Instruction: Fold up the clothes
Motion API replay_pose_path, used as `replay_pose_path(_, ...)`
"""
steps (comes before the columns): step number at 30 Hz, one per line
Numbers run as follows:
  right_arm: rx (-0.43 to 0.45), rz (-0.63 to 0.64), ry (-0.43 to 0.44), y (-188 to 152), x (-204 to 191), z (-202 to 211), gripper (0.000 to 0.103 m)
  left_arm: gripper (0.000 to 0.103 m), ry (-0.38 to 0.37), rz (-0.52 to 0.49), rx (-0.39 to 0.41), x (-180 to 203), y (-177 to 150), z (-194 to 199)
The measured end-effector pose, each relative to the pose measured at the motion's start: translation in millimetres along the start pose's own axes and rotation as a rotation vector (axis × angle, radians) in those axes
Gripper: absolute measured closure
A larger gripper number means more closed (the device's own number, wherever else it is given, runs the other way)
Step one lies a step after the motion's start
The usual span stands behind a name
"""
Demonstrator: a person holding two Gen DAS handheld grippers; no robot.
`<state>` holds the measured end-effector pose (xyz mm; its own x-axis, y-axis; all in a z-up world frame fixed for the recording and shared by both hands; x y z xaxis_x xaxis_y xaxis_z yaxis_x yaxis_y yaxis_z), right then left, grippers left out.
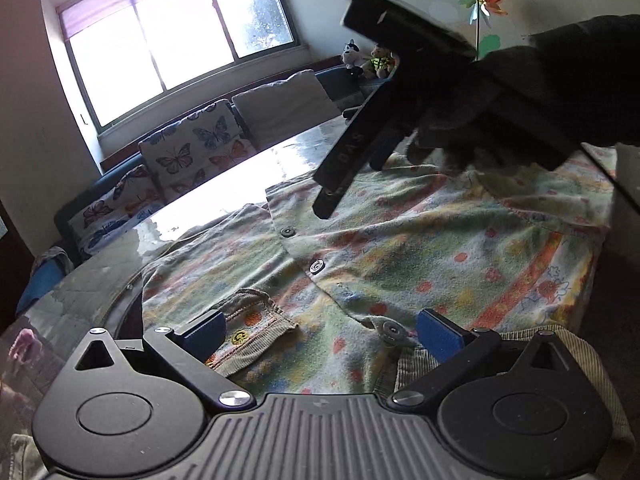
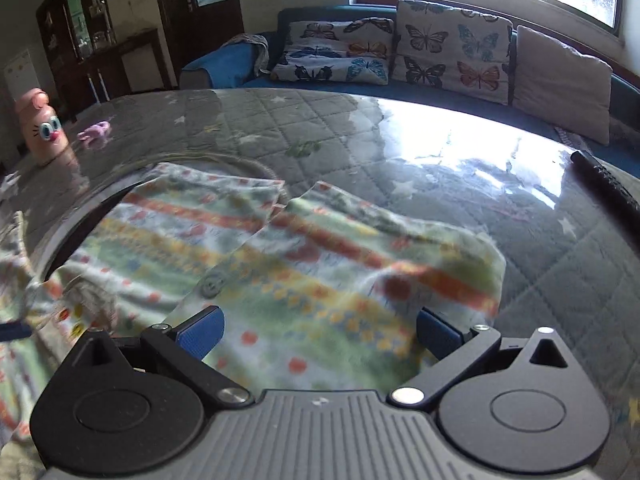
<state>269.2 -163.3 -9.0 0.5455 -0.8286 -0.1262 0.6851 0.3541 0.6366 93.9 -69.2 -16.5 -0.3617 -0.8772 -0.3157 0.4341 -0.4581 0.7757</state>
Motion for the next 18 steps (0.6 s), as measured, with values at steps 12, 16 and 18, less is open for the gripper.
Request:
replay_pose_path(12,-0.007,0.029,-0.047,28,-5,-22,0.000,0.000,-0.023,0.011,-0.004,0,2,0)
replay_pose_path(16,0.007,0.043,-0.051,13,-18,0,0.000,0.000,-0.008,0.005,0.006,-2,5,4)
replay_pose_path(18,0.006,0.059,-0.047,0,-27,10,0.000,0.000,0.006,0.015,0.019,-7,7,10)
Point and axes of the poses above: each gripper's, at about its wrist camera, not at the fingertips, and z roughly against the way its jaws point, x to its right, y to its top, the point moved 1 cm from there along -z, roughly the way its jaws point, and after that the axes turned 4 degrees about y, right-handed, at the moved point
